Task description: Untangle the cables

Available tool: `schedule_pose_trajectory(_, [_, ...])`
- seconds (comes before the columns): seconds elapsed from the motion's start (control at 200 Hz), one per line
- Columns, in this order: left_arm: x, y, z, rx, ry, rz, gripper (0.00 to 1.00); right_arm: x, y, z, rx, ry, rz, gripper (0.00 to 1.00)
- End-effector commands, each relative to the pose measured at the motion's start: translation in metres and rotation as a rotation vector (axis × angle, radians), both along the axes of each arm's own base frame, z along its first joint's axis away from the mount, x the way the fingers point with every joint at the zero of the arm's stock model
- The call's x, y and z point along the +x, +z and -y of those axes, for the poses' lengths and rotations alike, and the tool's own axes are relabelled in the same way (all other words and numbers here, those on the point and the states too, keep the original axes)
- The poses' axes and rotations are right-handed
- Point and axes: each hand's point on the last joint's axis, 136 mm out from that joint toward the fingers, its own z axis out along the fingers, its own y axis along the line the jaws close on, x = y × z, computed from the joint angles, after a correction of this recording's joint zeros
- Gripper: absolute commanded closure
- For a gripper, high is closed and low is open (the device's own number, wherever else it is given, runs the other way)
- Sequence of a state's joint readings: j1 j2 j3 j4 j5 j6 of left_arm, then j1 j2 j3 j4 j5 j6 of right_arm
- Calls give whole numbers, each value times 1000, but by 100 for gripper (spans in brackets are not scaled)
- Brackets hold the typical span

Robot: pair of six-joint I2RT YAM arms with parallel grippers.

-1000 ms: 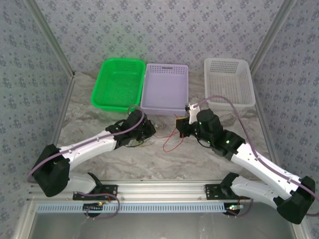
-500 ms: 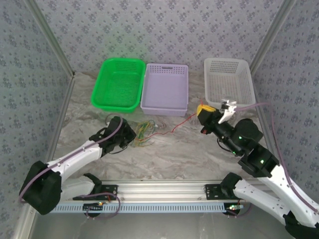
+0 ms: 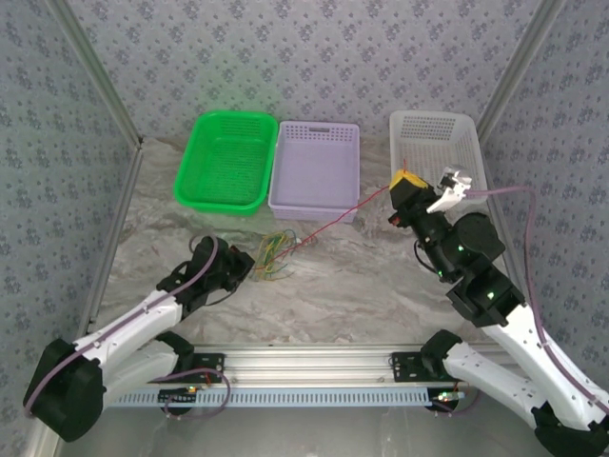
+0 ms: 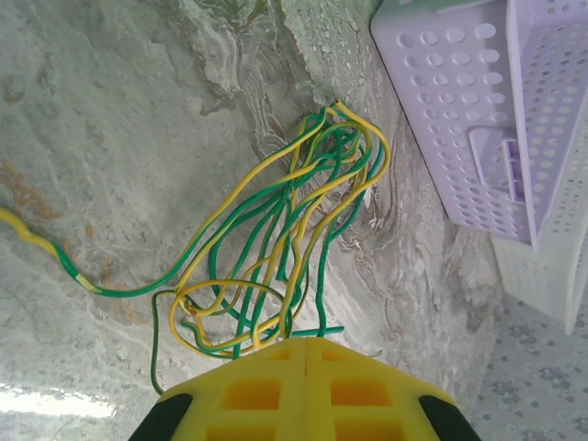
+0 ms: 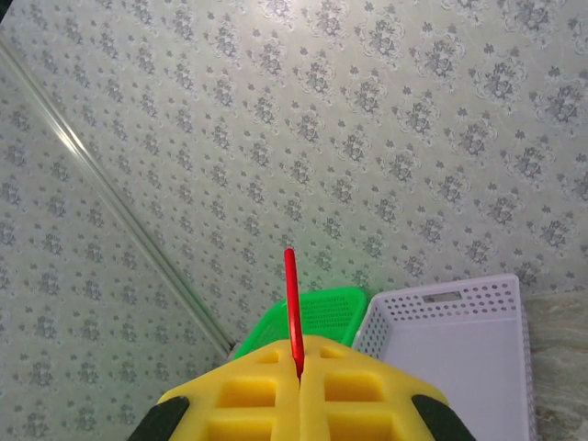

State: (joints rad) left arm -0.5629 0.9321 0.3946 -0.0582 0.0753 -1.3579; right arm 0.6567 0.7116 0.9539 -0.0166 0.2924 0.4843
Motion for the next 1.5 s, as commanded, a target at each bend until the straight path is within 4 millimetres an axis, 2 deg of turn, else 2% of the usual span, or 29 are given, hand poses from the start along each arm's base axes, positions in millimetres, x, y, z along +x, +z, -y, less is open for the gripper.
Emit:
schedule_pose_trajectory(0.0, [-6, -8, -7, -59, 72, -41, 100, -8, 49, 17, 141, -21, 110, 100])
schedule_pose_trajectory(0.12, [-9, -6, -12, -110, 118, -36, 100, -6, 53, 16, 158, -8, 114, 100])
schedule_pose_trajectory(0.295, [-9, 5, -14, -173, 156, -18, 100, -3, 47, 10, 150, 15, 94, 100])
schedule_pose_trajectory(0.495, [-4, 36, 16, -179, -9, 14, 100, 9, 43, -22, 55, 129, 21, 100])
schedule_pose_trajectory(0.565, [-2, 51, 21, -156, -58, 45, 87, 15, 40, -31, 10, 145, -15, 100])
schedule_pose_trajectory(0.605, [-2, 60, 21, -130, -76, 72, 74, 18, 34, -33, -17, 144, -35, 100])
schedule_pose_trajectory(0.625, [-2, 64, 20, -116, -86, 83, 69, 15, 46, -31, -17, 145, -17, 100])
schedule_pose_trajectory(0.715, [-6, 84, 15, -42, -123, 145, 36, 18, 51, -31, -55, 141, -22, 100])
schedule_pose_trajectory(0.749, [-8, 91, 14, -17, -136, 167, 31, 19, 53, -31, -73, 142, -26, 100])
schedule_pose_trajectory(0.834, [-12, 106, 13, 35, -180, 212, 30, 24, 56, -29, -110, 125, -43, 100])
schedule_pose_trajectory(0.989, [-18, 112, 19, 80, -239, 239, 34, 44, 60, -11, -125, 36, -68, 100])
schedule_pose_trajectory(1.119, [-27, 110, 31, 89, -298, 255, 37, 71, 62, 17, -131, -69, -102, 100])
schedule_pose_trajectory(1.314, [-41, 107, 36, 130, -359, 275, 37, 130, 66, 86, -69, -276, -110, 100])
schedule_pose_trajectory(1.494, [-48, 105, 24, 169, -355, 281, 37, 182, 59, 127, -38, -363, -145, 100])
